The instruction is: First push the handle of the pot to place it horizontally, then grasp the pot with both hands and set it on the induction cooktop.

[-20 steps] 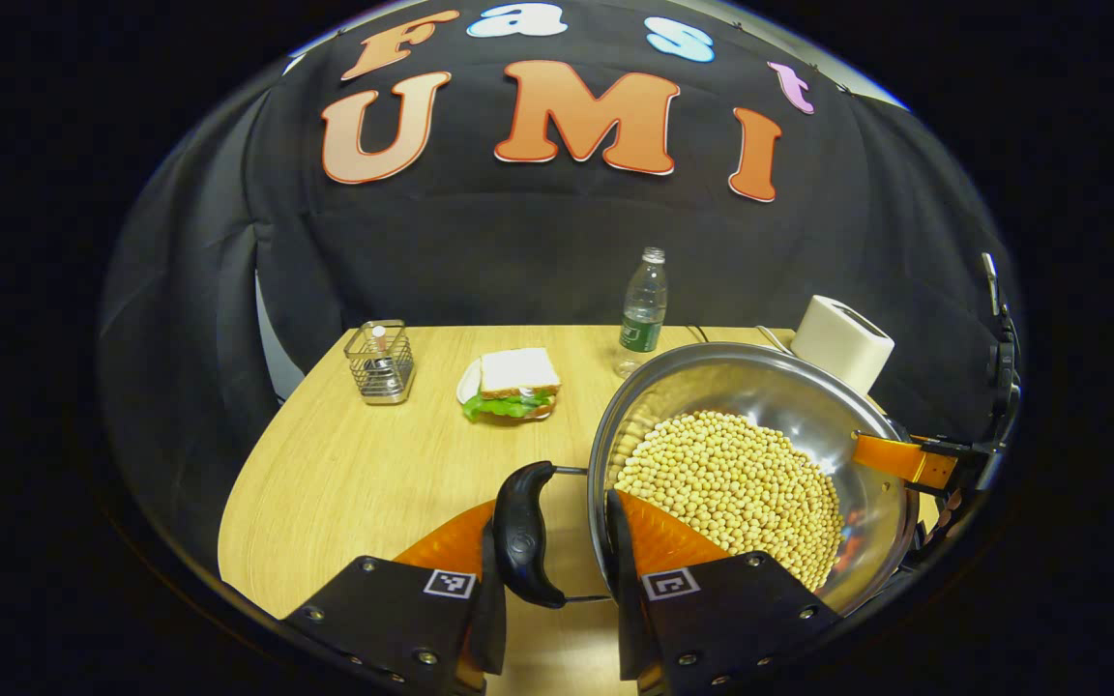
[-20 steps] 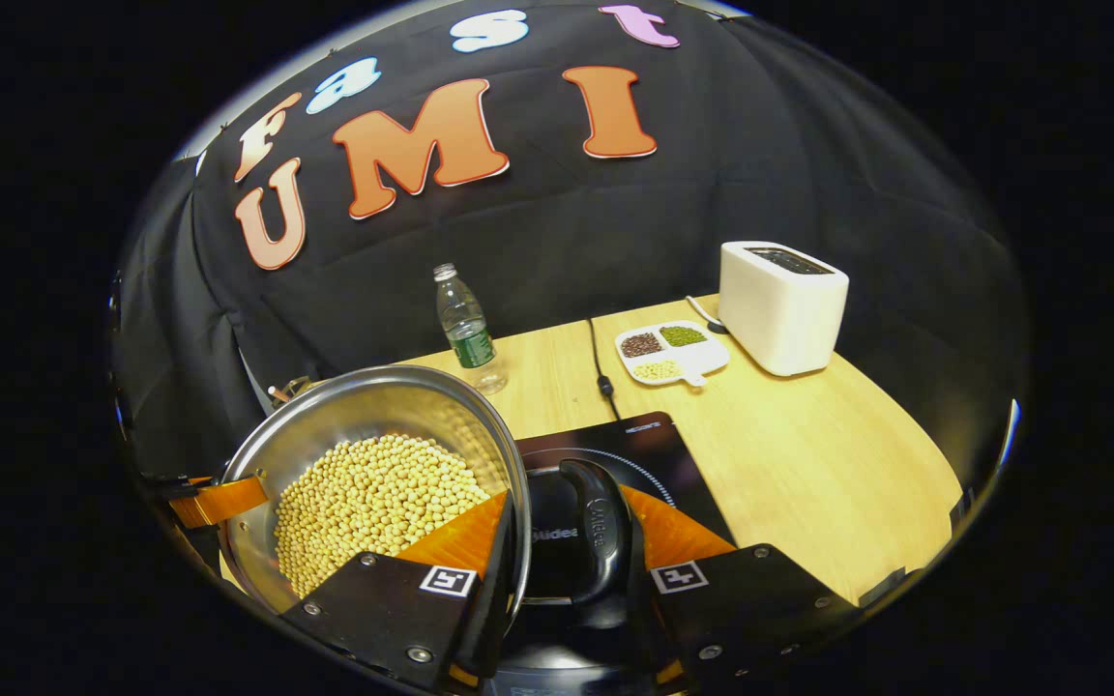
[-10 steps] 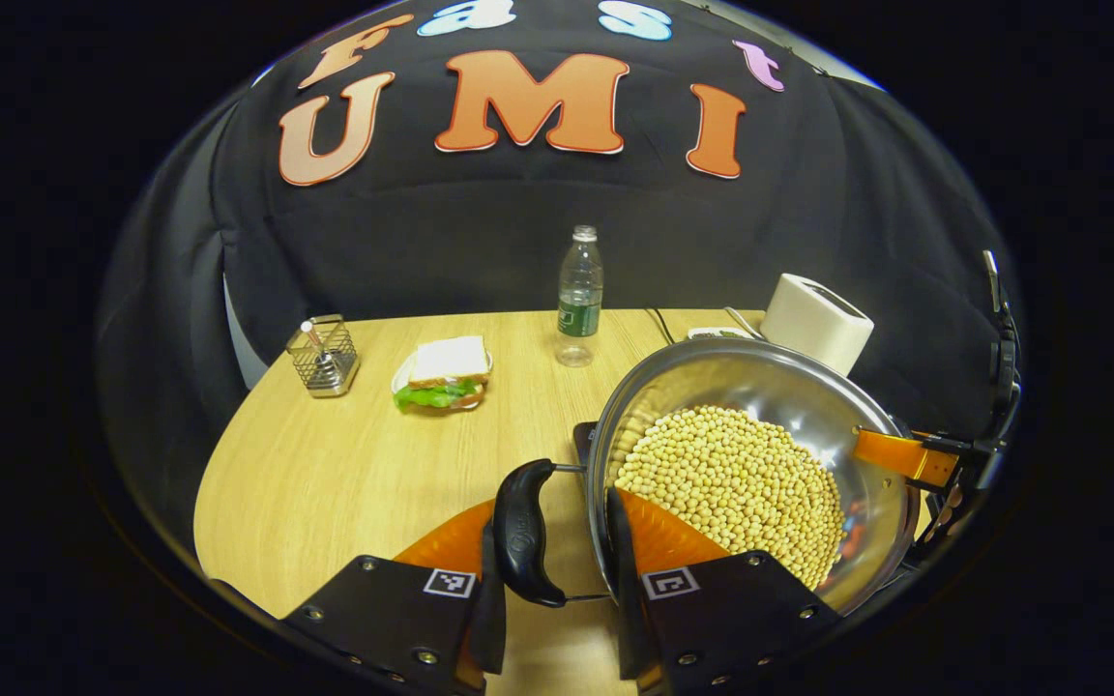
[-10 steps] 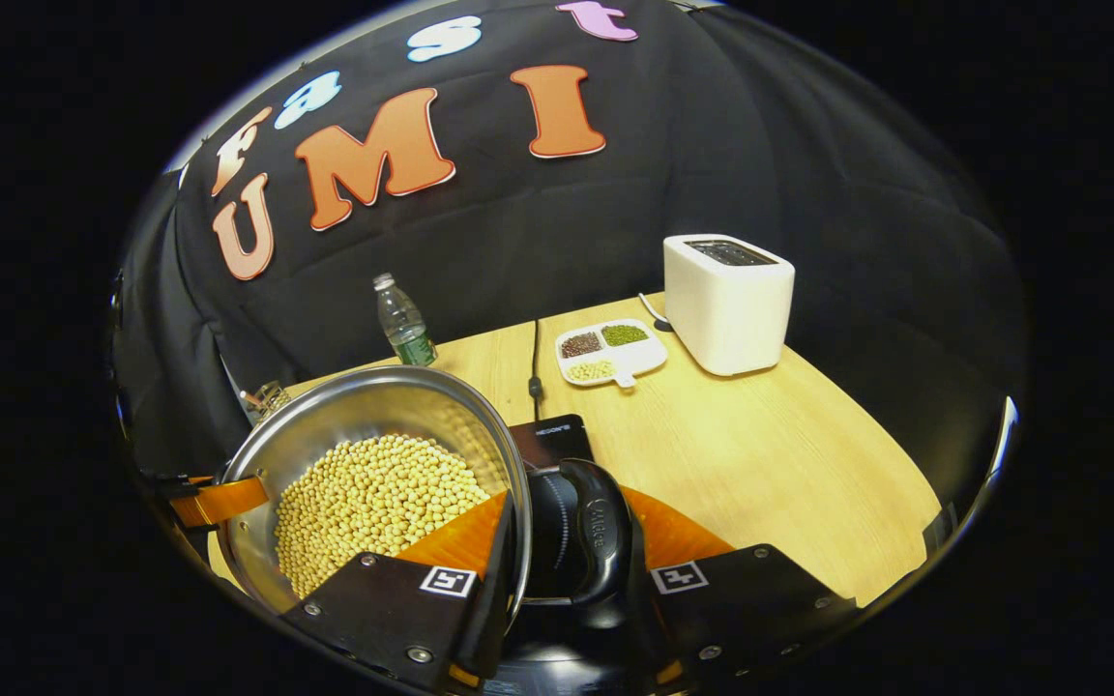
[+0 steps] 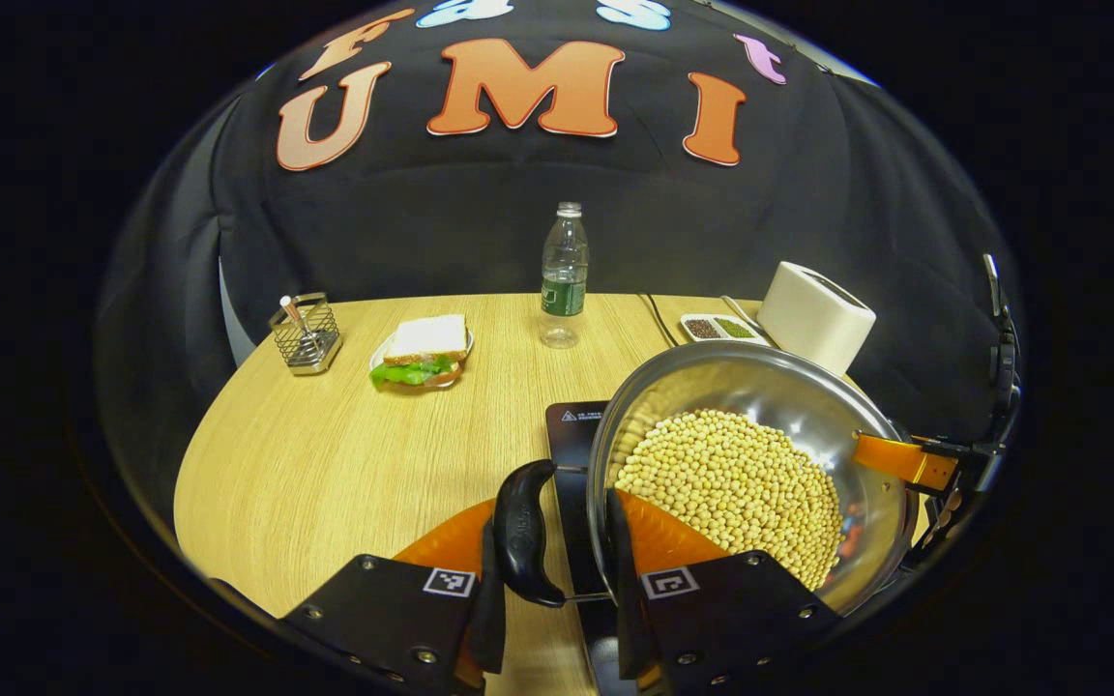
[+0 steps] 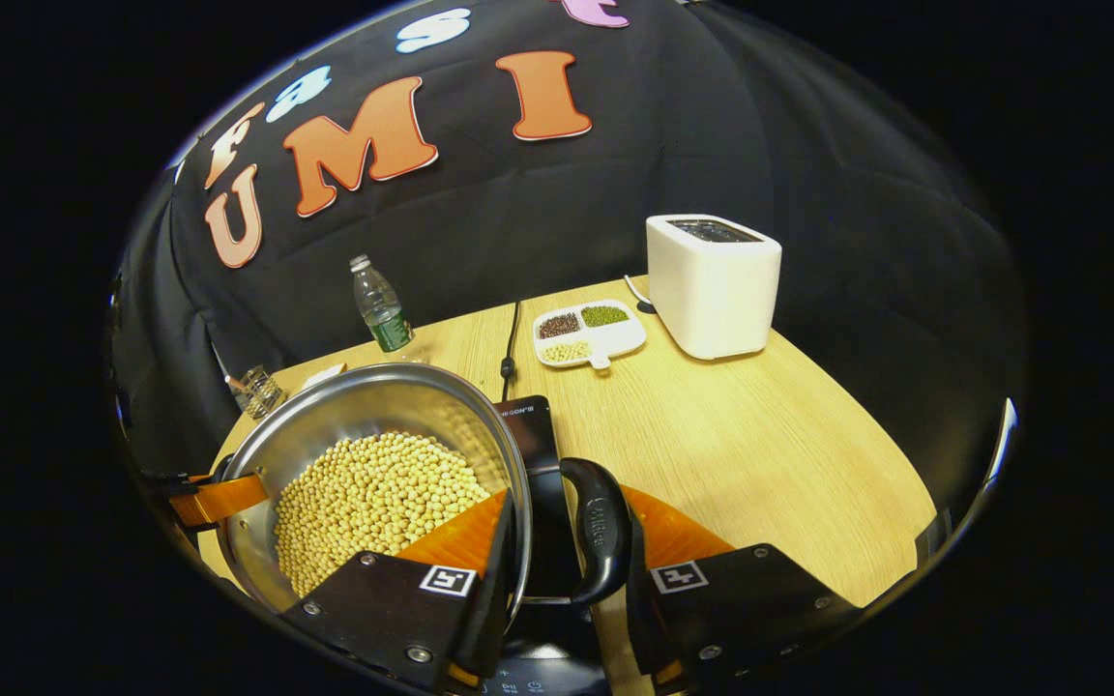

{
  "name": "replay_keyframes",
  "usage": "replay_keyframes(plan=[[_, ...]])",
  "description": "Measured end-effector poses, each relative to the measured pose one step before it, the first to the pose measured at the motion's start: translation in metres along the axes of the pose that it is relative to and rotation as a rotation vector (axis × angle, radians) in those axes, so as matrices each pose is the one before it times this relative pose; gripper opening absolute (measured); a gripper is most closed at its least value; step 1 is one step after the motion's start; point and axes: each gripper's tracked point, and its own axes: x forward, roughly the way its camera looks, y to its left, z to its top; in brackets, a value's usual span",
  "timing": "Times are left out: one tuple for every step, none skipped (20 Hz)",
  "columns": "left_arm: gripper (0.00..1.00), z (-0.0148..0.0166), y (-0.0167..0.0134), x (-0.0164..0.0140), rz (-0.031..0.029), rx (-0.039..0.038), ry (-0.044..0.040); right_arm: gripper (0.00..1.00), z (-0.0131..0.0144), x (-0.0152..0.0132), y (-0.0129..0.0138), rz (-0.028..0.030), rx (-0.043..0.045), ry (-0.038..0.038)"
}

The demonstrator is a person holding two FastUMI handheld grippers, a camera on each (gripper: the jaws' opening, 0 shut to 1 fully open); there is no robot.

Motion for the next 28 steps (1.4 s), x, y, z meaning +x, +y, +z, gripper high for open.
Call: replay_keyframes(plan=[[0.47, -0.00233, -0.001, 0.00058, -0.00021, -0.00208, 0.00212, 0.52, -0.00116, -0.00039, -0.00127, -0.00196, -0.00014, -0.00001], [0.47, -0.00224, -0.00121, -0.00016, -0.00307, -0.00286, 0.00032, 0.51, 0.00071, -0.00135, -0.00087, -0.00187, 0.0051, -0.00187], [0.47, -0.00127, -0.0013, -0.00041, -0.00269, -0.00051, 0.00022, 0.51, -0.00178, 0.00043, -0.00136, -0.00257, 0.00223, 0.00037], [0.47, -0.00071, -0.00018, 0.00149, -0.00133, 0.00112, 0.00152, 0.52, -0.00049, 0.00068, -0.00123, -0.00189, -0.00119, 0.00157], [0.47, -0.00121, -0.00077, 0.00084, -0.0014, 0.00023, 0.00182, 0.52, -0.00152, 0.00018, -0.0004, -0.00085, 0.00063, 0.00263], [0.47, -0.00088, -0.00005, 0.00153, -0.00169, -0.00309, 0.00142, 0.51, -0.00083, 0.00023, -0.00041, 0.00017, 0.00396, 0.00421], [0.47, -0.00093, -0.00013, 0.00116, -0.00013, -0.00271, 0.00283, 0.52, -0.0008, 0.00219, 0.00137, 0.00034, 0.00381, 0.00484], [0.47, -0.00245, 0.00011, 0.00177, 0.00008, -0.00266, 0.00413, 0.51, -0.00276, 0.00078, -0.00049, -0.00084, 0.00012, 0.00595], [0.47, -0.00206, 0.0004, 0.00188, -0.00071, -0.00376, 0.00479, 0.51, 0.00004, 0.00051, 0.00163, 0.0017, -0.00213, 0.00064], [0.47, -0.00149, 0.00028, 0.00029, -0.00506, -0.01263, -0.0006, 0.51, 0.00191, 0.00079, 0.00097, -0.003, -0.00143, -0.00985], [0.47, -0.00105, 0.00019, 0.00156, -0.004, -0.00677, 0.00457, 0.52, -0.0015, -0.0015, -0.00084, -0.00189, -0.00493, 0.00684], [0.48, 0.00076, 0.00175, -0.00041, -0.00173, -0.00556, -0.00552, 0.52, 0.00005, -0.00037, 0.00073, -0.00166, -0.00479, -0.00364], [0.47, 0.00085, 0.00085, 0.00098, -0.0021, -0.00236, -0.00176, 0.55, 0.00015, 0.00051, 0.00035, -0.00118, -0.0176, -0.00042], [0.47, -0.0012, 0.00075, 0.00021, -0.00165, -0.00511, -0.00367, 0.56, -0.00083, -0.00028, -0.00028, -0.00225, -0.01449, -0.00318], [0.46, -0.00055, 0.00083, -0.00021, -0.00087, -0.00231, 0.00212, 0.6, 0.00018, 0.00005, -0.00031, -0.00095, -0.00567, -0.00247], [0.47, -0.00036, -0.00007, -0.00033, -0.00231, -0.00125, 0.00043, 0.57, 0.00041, -0.00035, -0.00023, 0.00228, 0.00392, -0.00047], [0.48, 0.00003, 0.0001, 0.0005, -0.00335, 0.00156, 0.00134, 0.63, -0.00219, -0.00007, -0.00064, -0.00495, 0.01228, 0.00785], [0.51, -0.00124, -0.00129, -0.00061, -0.00199, 0.00007, 0.00336, 0.63, -0.00257, 0.00013, -0.00339, -0.01378, 0.0056, 0.00599], [0.52, -0.00058, 0.00008, -0.001, -0.0026, -0.00011, 0.00213, 0.68, -0.0002, 0.00076, -0.00361, -0.01783, -0.0047, 0.00037], [0.53, -0.00016, -0.00065, 0.00068, -0.00439, -0.00025, -0.00018, 0.74, 0.00019, -0.00075, -0.00394, -0.01873, -0.0054, -0.00301], [0.55, 0.00136, -0.0003, -0.00241, -0.00462, 0.00264, -0.00698, 0.85, 0.00121, -0.00121, -0.00186, -0.01447, -0.00457, -0.00433], [0.57, 0.00259, 0.00127, -0.00294, 0.00476, 0.00372, -0.01169, 0.9, 0.00186, -0.00327, -0.00042, -0.00783, -0.00282, -0.00754], [0.57, 0.00579, 0.0035, -0.00467, 0.01161, 0.01441, -0.02477, 0.95, 0.00367, -0.00456, -0.00069, -0.00767, -0.00293, -0.01059], [0.61, 0.00837, 0.00645, -0.00599, 0.02124, 0.01901, -0.03484, 0.95, 0.00591, -0.00432, -0.00014, -0.00813, -0.00671, -0.01502], [0.66, 0.01077, 0.00576, -0.0063, 0.01753, 0.01507, -0.03524, 0.96, 0.00638, -0.00505, -0.00172, -0.00955, -0.00803, -0.01676], [0.78, 0.00977, 0.00249, -0.00586, 0.00654, -0.00039, -0.03269, 0.96, 0.00885, -0.00605, -0.00024, -0.00798, -0.00573, -0.02072], [0.81, 0.01351, 0.00712, -0.00913, 0.01752, -0.00736, -0.03126, 0.96, 0.00896, -0.00718, 0.00048, -0.0026, -0.00392, -0.02189], [0.84, 0.01133, 0.00636, -0.00799, 0.01218, -0.00825, -0.03948, 0.96, 0.01038, -0.00881, 0.00177, 0.00135, -0.00238, -0.0235]])
